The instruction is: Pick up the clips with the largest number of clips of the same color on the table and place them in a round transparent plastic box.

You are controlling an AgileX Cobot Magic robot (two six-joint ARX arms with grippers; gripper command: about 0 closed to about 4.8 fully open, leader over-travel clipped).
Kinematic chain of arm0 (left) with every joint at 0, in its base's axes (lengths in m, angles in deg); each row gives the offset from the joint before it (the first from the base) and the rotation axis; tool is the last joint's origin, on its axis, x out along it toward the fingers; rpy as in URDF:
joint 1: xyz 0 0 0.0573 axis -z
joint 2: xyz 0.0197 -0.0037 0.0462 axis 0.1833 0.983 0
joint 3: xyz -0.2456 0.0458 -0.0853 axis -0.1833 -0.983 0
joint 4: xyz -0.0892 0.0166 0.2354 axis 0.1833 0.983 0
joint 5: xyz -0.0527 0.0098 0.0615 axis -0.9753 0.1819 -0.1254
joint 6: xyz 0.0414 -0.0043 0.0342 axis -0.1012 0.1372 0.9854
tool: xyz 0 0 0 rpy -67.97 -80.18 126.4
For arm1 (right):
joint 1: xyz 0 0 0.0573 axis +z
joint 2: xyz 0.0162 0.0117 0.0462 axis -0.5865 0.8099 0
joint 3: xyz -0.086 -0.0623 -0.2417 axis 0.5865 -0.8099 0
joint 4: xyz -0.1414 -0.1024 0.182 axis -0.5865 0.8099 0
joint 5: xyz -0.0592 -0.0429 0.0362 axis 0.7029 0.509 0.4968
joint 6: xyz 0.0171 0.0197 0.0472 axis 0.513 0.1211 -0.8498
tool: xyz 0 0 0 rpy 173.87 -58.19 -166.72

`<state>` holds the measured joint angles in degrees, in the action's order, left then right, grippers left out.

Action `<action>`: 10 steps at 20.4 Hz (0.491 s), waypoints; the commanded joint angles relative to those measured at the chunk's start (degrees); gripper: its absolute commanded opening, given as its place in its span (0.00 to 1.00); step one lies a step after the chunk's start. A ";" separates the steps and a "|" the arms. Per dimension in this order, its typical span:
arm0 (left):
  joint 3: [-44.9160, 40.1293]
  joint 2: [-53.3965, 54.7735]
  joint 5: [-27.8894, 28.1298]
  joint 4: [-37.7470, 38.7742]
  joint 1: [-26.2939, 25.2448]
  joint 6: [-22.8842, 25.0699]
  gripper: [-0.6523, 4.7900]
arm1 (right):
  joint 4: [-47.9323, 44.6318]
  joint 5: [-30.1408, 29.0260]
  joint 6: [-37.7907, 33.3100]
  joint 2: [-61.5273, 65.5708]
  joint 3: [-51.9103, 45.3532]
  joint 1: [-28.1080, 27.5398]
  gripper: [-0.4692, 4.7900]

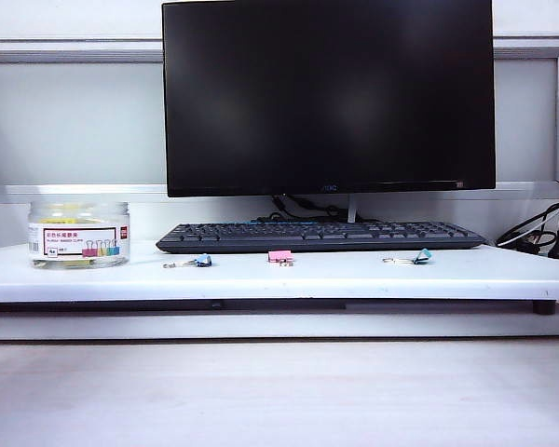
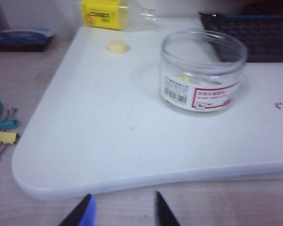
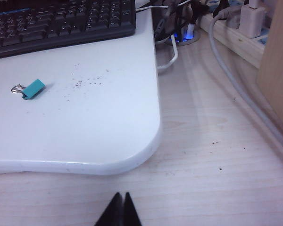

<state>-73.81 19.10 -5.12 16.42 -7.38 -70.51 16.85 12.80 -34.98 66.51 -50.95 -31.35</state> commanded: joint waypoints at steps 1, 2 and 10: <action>0.07 -0.20 -0.28 -0.74 -0.02 0.22 0.43 | 0.70 0.48 0.17 -0.11 0.04 -0.28 0.08; 0.07 -0.20 -0.26 -0.72 -0.02 0.22 0.43 | 0.70 0.48 0.17 -0.11 0.04 -0.85 0.08; 0.07 -0.22 -0.26 -0.74 0.00 0.22 0.43 | 0.74 0.24 0.04 -0.11 0.04 -7.08 0.08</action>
<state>-73.81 19.07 -5.16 16.44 -7.38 -70.49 16.87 13.00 -34.98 66.51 -50.95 -37.97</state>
